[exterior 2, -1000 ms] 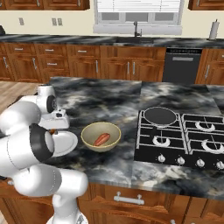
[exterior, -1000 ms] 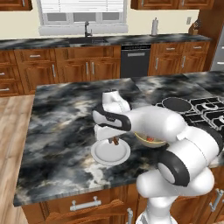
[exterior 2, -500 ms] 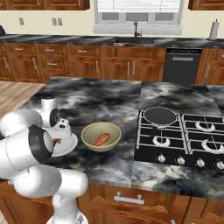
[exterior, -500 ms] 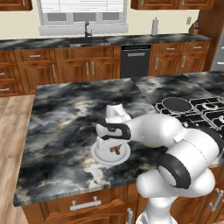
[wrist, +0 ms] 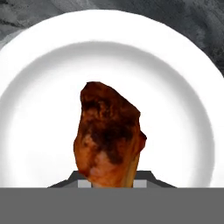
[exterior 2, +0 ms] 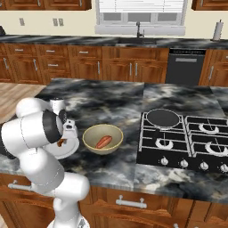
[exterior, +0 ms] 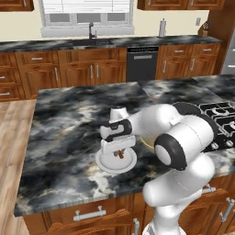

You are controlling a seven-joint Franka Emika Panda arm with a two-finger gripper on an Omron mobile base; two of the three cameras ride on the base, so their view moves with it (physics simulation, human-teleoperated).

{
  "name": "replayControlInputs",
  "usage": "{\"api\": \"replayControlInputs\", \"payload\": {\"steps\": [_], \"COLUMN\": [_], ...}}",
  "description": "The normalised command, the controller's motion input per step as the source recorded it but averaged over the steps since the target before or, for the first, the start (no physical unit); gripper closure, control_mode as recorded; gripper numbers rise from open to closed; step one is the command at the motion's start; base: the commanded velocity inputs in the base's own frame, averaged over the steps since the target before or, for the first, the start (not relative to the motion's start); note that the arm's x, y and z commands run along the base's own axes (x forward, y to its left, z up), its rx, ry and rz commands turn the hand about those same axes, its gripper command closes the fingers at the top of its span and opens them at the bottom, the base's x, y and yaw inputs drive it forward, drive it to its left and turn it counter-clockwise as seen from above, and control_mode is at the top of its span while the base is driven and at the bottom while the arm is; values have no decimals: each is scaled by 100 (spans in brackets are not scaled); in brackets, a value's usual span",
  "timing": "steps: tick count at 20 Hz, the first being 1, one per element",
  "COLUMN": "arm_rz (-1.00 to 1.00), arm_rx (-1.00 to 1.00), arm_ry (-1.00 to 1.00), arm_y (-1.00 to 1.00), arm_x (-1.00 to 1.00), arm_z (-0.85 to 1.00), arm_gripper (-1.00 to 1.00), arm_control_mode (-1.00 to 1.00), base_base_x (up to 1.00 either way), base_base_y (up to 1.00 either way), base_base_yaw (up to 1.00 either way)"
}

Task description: Place the chicken drumstick on the plate and place the sweet potato on the same plate.

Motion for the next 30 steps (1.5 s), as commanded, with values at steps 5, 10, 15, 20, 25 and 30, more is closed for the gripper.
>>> {"api": "replayControlInputs", "payload": {"steps": [5,10,15,20,25,30], "arm_rz": [0,0,0,0,1,1], "arm_rx": [-4,-3,0,0,0,0], "arm_ry": [0,-1,0,0,3,2], "arm_y": [22,10,0,0,-6,-1], "arm_x": [2,0,0,0,17,-2], "arm_z": [-20,-16,0,0,1,69], "arm_gripper": [100,100,-100,-100,-100,-100], "arm_control_mode": [-100,-100,-100,-100,-100,-100], "base_base_x": [0,0,0,0,0,0], "base_base_y": [0,0,0,0,0,0], "base_base_yaw": [0,0,0,0,0,0]}}
